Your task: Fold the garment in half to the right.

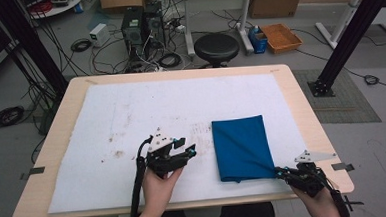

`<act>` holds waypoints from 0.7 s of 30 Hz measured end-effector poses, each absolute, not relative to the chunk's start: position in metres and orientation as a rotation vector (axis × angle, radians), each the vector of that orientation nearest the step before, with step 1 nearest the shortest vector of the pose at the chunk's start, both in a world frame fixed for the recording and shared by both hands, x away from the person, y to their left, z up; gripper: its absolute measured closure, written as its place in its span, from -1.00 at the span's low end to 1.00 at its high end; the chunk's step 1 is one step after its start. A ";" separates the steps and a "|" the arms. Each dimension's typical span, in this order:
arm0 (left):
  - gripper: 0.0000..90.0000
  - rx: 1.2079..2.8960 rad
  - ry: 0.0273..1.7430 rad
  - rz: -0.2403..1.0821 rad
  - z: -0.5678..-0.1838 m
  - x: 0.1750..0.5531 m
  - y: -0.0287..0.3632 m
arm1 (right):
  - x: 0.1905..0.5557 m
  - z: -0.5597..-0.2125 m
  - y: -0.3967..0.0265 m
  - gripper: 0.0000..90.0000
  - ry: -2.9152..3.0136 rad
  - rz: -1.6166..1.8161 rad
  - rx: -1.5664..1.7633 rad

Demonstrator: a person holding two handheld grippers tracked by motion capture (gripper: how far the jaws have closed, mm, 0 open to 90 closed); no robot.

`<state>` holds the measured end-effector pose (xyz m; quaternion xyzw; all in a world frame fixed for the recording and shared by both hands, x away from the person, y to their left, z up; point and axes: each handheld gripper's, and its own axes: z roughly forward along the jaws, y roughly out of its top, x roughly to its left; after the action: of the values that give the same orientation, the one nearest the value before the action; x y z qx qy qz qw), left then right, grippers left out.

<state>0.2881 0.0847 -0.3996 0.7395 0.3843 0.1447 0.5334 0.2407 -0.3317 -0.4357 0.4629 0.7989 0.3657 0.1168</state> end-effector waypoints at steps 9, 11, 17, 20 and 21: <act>0.16 1.749 0.876 0.332 -0.395 0.290 0.093 | 0.240 -0.422 -0.330 0.44 2.242 1.122 1.212; 0.12 1.750 0.858 0.334 -0.391 0.293 0.099 | 0.245 -0.412 -0.330 0.37 2.197 1.155 1.166; 0.07 1.731 0.834 0.407 -0.378 0.305 0.123 | 0.274 -0.385 -0.330 0.00 2.053 1.274 1.063; 0.07 1.710 0.823 0.459 -0.374 0.313 0.137 | 0.292 -0.376 -0.329 -0.22 2.053 1.343 1.059; 0.07 1.703 0.822 0.479 -0.373 0.315 0.141 | 0.298 -0.373 -0.327 -0.28 2.065 1.343 1.051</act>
<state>0.3149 0.1413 -0.3731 0.7227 0.3487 0.2034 0.5610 0.2982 -0.3268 -0.3734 0.3821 0.7504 0.4880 0.2299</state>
